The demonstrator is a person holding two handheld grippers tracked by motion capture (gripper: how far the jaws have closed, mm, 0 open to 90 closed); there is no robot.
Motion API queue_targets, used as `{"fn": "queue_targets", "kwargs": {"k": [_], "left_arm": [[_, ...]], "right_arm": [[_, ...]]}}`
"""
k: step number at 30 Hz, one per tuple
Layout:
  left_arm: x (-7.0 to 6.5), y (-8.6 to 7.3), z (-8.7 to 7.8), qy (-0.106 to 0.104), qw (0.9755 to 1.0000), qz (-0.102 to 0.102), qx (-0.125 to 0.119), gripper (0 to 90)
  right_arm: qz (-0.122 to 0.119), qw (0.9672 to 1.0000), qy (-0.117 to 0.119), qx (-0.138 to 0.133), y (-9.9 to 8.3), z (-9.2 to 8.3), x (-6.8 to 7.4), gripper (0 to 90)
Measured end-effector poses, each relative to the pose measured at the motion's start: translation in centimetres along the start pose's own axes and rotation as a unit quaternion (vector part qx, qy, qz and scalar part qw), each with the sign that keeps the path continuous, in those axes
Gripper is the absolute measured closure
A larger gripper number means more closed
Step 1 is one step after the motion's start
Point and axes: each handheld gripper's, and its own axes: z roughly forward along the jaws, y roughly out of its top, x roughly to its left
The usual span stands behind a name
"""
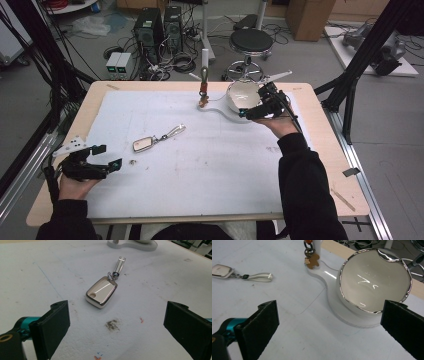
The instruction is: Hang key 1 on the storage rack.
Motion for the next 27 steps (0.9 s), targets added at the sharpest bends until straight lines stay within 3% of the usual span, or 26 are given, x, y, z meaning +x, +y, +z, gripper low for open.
{"fn": "queue_targets", "kwargs": {"k": [10,27], "left_arm": [[0.1,0.0,0.0,0.0,1.0,-0.002,-0.004,7.2],[0.2,0.0,0.2,-0.001,1.0,-0.002,-0.001,7.2]], "right_arm": [[0.004,0.9998,-0.002,-0.022,-2.6,-1.7,0.0,0.8],[0.016,0.9985,-0.019,-0.048,-9.0,-3.5,-0.7,0.9]]}}
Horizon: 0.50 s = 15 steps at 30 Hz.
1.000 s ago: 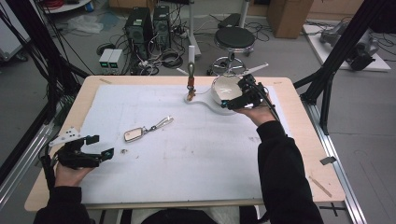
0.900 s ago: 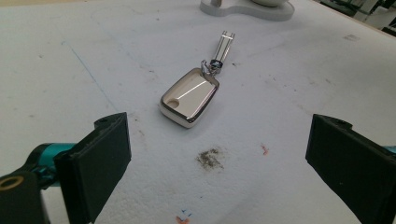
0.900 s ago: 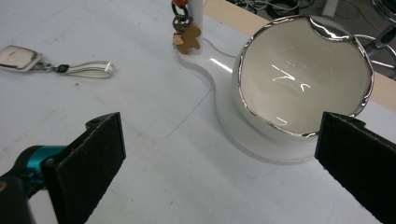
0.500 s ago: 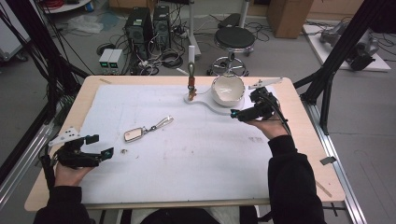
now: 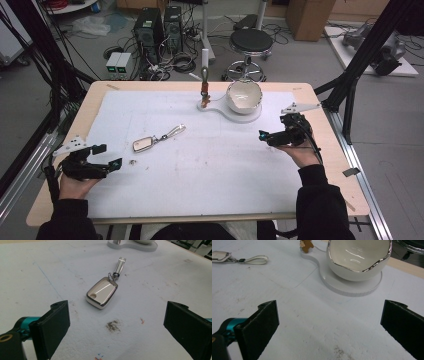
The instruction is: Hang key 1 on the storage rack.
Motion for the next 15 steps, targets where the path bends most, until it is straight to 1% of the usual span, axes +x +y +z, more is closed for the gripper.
{"fn": "queue_targets", "kwargs": {"k": [1,7,11,15], "left_arm": [[0.0,0.0,0.0,0.0,1.0,0.0,0.001,7.2],[0.0,0.0,0.0,0.001,1.0,-0.001,-0.001,7.2],[0.0,0.0,-0.1,0.001,1.0,0.001,0.0,7.2],[0.0,0.0,-0.1,0.0,1.0,0.0,0.0,7.1]], "right_arm": [[0.002,1.0,0.002,0.0,-0.2,0.0,0.0,0.9],[0.0,1.0,-0.008,-0.002,-1.6,-0.2,0.0,0.9],[-0.003,0.9999,-0.011,0.002,-2.3,-0.2,0.1,0.9],[0.002,0.9999,-0.009,0.011,-3.1,0.1,0.3,0.9]]}}
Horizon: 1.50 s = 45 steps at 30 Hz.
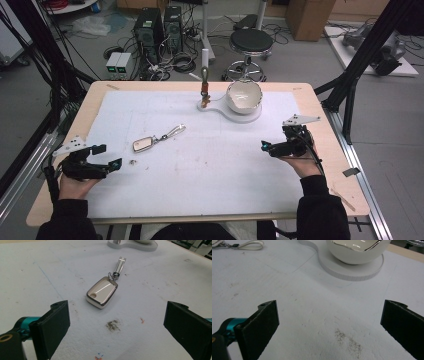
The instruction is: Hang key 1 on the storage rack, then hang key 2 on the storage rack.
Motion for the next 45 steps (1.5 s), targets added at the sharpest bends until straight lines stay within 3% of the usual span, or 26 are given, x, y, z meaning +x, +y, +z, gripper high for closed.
{"fn": "queue_targets", "kwargs": {"k": [23,33,45], "left_arm": [[-0.1,0.0,0.0,0.003,1.0,0.003,0.005,7.2],[-0.2,0.0,0.0,0.004,1.0,0.003,0.006,7.2],[-1.2,1.7,1.3,-0.006,0.9992,0.031,0.023,7.2]], "right_arm": [[0.007,0.9997,0.013,0.02,-4.6,0.5,1.6,0.9],[0.014,0.9996,0.014,0.022,-5.8,0.7,1.5,0.9],[0.015,0.9995,0.012,0.025,-6.5,0.5,1.8,0.8]]}}
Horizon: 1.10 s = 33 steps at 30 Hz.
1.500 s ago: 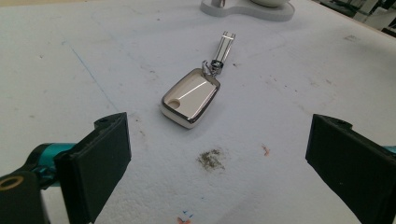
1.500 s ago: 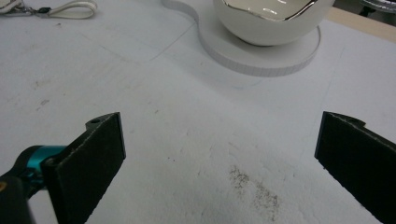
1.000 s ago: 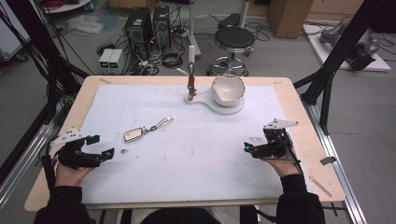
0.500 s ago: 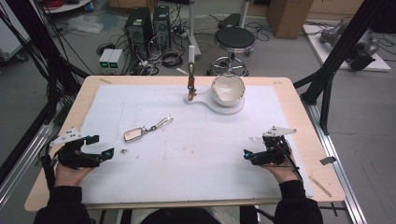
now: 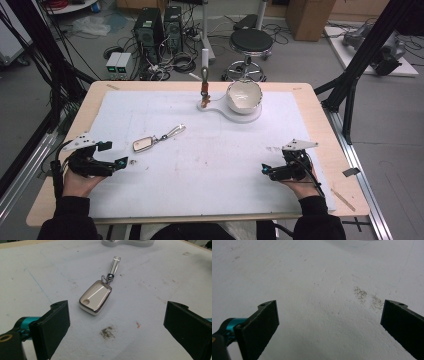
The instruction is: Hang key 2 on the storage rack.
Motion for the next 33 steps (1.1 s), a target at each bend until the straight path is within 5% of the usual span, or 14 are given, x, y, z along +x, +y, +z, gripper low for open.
{"fn": "queue_targets", "kwargs": {"k": [9,22,33], "left_arm": [[-0.5,0.9,0.8,-0.003,0.9997,0.013,0.022,7.2],[0.7,2.3,2.5,-0.008,0.9975,0.014,0.069,7.2],[0.4,4.9,4.3,-0.024,0.9922,0.046,0.114,7.2]], "right_arm": [[-0.005,1.0,0.001,-0.005,0.0,-0.2,0.1,0.8],[-0.009,0.9999,0.002,0.006,-0.4,0.0,0.2,0.8],[-0.011,0.9998,-0.006,0.016,-0.6,0.2,0.2,0.8]]}}
